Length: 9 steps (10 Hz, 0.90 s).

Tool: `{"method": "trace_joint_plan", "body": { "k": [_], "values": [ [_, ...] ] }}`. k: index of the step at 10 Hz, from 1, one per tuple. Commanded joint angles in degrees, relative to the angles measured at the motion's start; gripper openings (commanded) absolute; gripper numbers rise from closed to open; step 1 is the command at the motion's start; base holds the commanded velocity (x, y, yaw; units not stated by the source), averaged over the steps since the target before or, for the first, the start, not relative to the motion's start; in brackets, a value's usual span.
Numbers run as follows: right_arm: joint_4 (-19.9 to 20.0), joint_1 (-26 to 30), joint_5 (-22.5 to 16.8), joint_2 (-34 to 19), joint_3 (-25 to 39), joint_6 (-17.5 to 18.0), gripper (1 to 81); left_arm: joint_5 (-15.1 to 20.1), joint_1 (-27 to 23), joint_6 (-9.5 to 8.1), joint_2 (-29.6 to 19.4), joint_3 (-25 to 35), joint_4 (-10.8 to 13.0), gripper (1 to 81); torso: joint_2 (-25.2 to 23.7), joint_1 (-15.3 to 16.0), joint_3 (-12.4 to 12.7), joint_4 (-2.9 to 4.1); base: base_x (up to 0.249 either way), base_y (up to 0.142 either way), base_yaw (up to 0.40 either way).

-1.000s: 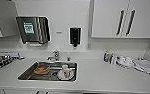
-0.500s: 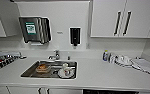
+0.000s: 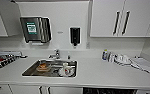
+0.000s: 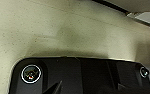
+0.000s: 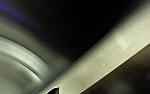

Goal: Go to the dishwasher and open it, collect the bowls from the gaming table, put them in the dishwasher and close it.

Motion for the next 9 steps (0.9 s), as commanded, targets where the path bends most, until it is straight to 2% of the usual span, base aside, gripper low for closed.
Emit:
{"method": "trace_joint_plan", "body": {
  "k": [1,9],
  "values": [
    [-2.18,5.45,-10.19,-0.22,0.87,-2.15,81.1,2.25,-3.1,0.11,-0.54,0.51,0.73,81.1,0.0,0.0,0.0,0.0,0.0,0.0,0.0],
    [-6.13,2.73,-9.93,2.15,-1.32,-2.15,81.1,2.25,-3.01,0.2,-0.27,0.51,0.82,81.1,0.0,0.0,-0.02,0.0,0.0,0.0,0.0]
  ]
}}
